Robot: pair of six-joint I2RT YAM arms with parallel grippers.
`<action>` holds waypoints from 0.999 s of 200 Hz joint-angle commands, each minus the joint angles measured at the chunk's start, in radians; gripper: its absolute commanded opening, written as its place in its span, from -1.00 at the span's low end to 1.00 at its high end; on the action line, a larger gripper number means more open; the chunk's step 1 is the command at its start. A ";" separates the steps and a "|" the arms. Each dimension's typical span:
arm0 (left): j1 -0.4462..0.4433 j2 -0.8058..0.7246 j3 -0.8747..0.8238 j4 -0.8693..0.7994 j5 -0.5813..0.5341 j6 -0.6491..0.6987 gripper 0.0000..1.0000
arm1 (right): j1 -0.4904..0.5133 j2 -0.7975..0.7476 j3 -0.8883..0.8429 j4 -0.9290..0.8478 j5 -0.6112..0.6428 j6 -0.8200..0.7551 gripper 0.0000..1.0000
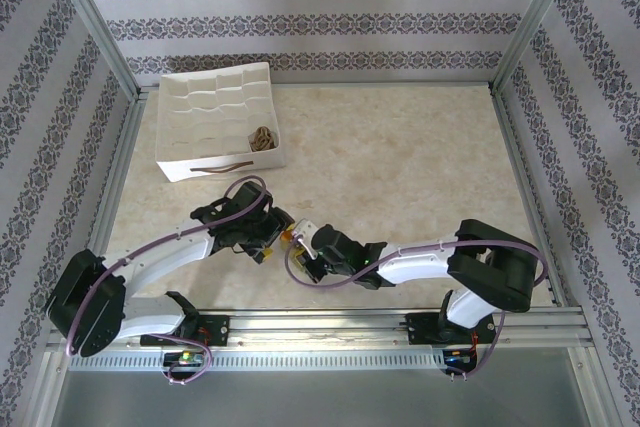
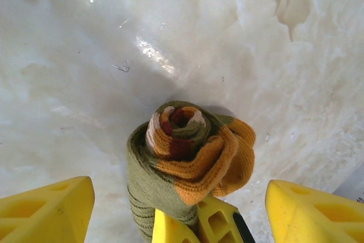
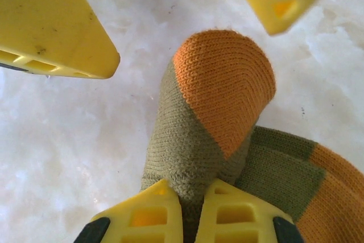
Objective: Roll the socks
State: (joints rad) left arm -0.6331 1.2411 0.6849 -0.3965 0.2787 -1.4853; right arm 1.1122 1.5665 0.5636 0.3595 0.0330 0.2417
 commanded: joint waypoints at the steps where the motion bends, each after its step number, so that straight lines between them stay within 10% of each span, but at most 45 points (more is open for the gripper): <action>1: 0.009 -0.025 -0.015 0.020 -0.011 0.037 0.50 | -0.031 0.045 -0.120 -0.162 -0.103 0.113 -1.00; 200: -0.109 0.395 0.023 0.295 0.211 0.167 0.16 | -0.198 0.096 -0.304 0.038 -0.230 0.362 -1.00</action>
State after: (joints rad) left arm -0.6926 1.5509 0.7105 -0.1390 0.4416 -1.3613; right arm 0.9245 1.5719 0.3305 0.7277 -0.2298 0.5835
